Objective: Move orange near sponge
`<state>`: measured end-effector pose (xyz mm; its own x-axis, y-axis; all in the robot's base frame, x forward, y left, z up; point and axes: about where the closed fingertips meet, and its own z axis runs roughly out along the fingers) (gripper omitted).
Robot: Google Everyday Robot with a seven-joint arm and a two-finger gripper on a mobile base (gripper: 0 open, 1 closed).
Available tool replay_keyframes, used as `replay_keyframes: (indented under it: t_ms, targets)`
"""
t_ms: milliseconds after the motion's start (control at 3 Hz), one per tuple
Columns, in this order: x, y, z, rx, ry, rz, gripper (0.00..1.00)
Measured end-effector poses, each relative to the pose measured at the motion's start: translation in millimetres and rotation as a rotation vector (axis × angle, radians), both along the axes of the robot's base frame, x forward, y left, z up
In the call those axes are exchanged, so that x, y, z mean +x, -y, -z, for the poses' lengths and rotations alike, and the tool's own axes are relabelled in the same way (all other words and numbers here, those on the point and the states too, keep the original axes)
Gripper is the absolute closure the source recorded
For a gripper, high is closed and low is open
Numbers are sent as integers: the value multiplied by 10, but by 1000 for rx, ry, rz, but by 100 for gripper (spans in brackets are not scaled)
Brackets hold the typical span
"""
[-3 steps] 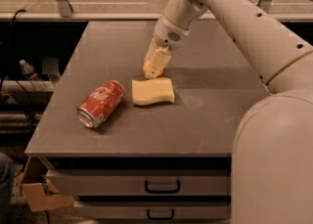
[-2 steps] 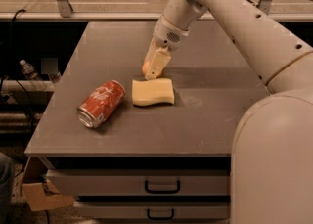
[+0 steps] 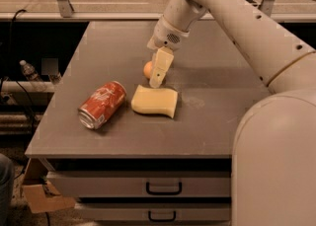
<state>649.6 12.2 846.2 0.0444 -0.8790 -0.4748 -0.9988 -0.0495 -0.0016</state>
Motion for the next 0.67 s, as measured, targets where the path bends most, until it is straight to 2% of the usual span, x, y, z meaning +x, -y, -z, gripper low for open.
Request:
replay_keyframes:
  t_ms: [333, 667]
  targets:
    - [-62, 82, -77, -11, 29, 18, 0]
    - [-253, 259, -258, -34, 76, 74, 0]
